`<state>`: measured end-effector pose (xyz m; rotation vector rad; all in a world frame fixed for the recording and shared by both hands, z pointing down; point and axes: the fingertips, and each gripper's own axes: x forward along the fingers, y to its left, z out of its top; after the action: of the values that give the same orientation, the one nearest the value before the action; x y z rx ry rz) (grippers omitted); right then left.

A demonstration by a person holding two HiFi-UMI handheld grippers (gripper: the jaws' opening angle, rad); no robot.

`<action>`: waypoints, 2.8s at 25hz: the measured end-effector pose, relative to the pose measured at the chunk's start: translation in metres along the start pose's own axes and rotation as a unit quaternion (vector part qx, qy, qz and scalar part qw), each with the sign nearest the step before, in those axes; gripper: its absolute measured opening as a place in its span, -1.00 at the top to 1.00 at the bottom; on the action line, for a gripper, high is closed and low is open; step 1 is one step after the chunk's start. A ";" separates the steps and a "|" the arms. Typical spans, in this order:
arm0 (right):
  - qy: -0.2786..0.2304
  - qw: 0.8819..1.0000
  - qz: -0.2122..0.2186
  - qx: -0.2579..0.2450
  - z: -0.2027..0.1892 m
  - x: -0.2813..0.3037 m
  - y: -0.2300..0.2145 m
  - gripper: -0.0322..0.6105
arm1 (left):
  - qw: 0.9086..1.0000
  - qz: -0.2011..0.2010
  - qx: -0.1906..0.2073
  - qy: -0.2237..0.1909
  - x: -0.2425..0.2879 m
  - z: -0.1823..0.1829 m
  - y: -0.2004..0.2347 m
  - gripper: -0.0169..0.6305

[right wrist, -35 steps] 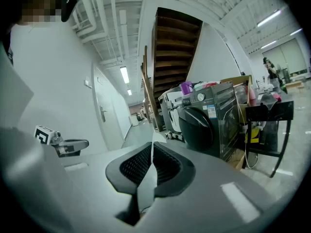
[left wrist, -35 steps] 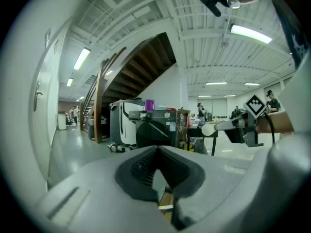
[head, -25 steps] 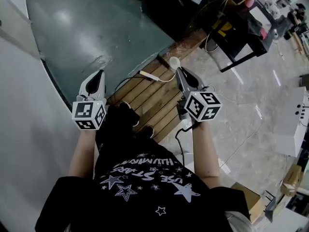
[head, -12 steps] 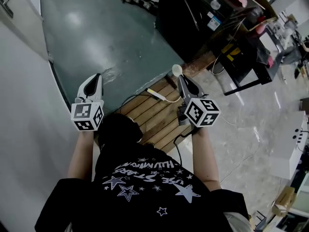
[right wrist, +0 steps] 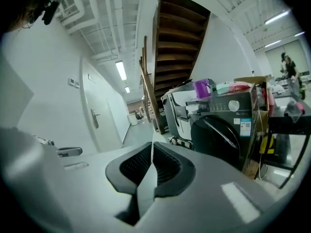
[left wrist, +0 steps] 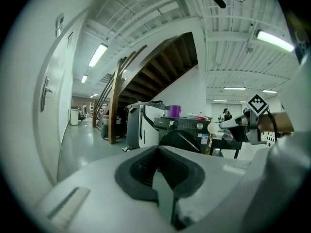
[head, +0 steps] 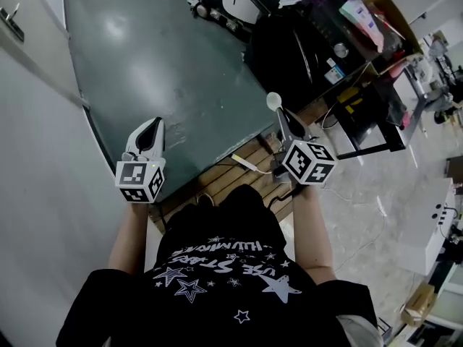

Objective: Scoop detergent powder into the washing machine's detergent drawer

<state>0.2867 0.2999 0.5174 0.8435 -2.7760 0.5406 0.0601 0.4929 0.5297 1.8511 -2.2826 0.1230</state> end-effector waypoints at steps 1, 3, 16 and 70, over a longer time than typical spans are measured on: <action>0.000 1.000 0.001 -0.010 0.010 0.004 0.004 0.79 | 1.000 -0.007 -0.005 -0.005 0.002 0.007 0.001 0.95; -0.002 1.000 -0.001 -0.031 0.027 0.011 0.007 0.79 | 1.000 -0.022 -0.007 -0.015 0.007 0.020 0.002 0.95; -0.017 1.000 -0.002 -0.017 0.062 0.124 -0.007 0.79 | 1.000 -0.010 -0.015 -0.001 0.070 0.026 0.069 0.95; 0.097 0.948 -0.299 -0.048 0.473 0.427 -0.401 0.79 | 0.866 -0.488 0.108 0.036 0.856 0.346 -0.033 0.95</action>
<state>0.1289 -0.4094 0.3203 1.4366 -2.1852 0.3471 -0.1105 -0.4004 0.3661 2.7972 -1.0706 0.2803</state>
